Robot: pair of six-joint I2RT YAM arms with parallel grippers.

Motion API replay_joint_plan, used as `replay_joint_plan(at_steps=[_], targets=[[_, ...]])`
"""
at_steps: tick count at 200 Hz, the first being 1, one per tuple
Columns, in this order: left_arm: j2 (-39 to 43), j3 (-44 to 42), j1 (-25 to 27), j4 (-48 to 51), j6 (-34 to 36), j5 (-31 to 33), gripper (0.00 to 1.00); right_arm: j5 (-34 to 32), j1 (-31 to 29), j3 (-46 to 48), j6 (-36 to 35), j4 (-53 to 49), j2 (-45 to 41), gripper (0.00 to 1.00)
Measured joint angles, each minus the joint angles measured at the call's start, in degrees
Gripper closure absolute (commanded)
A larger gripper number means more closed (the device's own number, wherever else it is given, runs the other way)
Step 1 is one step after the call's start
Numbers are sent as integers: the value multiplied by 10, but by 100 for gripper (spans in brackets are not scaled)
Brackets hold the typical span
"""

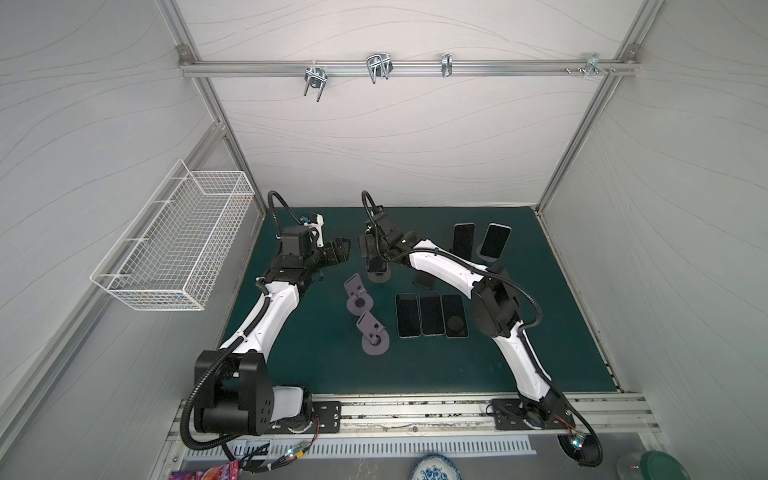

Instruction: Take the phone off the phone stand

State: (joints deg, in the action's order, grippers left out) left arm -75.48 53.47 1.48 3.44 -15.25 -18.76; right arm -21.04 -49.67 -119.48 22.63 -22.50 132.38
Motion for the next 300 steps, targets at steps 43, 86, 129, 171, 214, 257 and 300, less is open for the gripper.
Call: replay_joint_plan(at_steps=[43, 86, 129, 171, 214, 257, 300], targets=[[-2, 0, -3, -4, 0, 1, 12, -14, -2, -24, -1, -5, 14, 4], [-2, 0, -3, -4, -1, 1, 12, -31, -3, -43, -1, -16, 29, 5], [-2, 0, -3, -4, -3, 1, 12, -45, -3, -58, -2, -24, 38, 5], [-3, 0, -3, -5, -6, 1, 12, -57, -6, -71, -2, -33, 48, 5], [-7, 0, -4, -5, -12, 1, 12, -62, -7, -71, -1, -35, 58, 5], [-8, 0, -4, -5, -15, 1, 12, -72, -7, -92, -1, -43, 71, 6], [-8, 0, -4, -6, -16, -1, 13, -82, -7, -100, 0, -51, 73, 7]])
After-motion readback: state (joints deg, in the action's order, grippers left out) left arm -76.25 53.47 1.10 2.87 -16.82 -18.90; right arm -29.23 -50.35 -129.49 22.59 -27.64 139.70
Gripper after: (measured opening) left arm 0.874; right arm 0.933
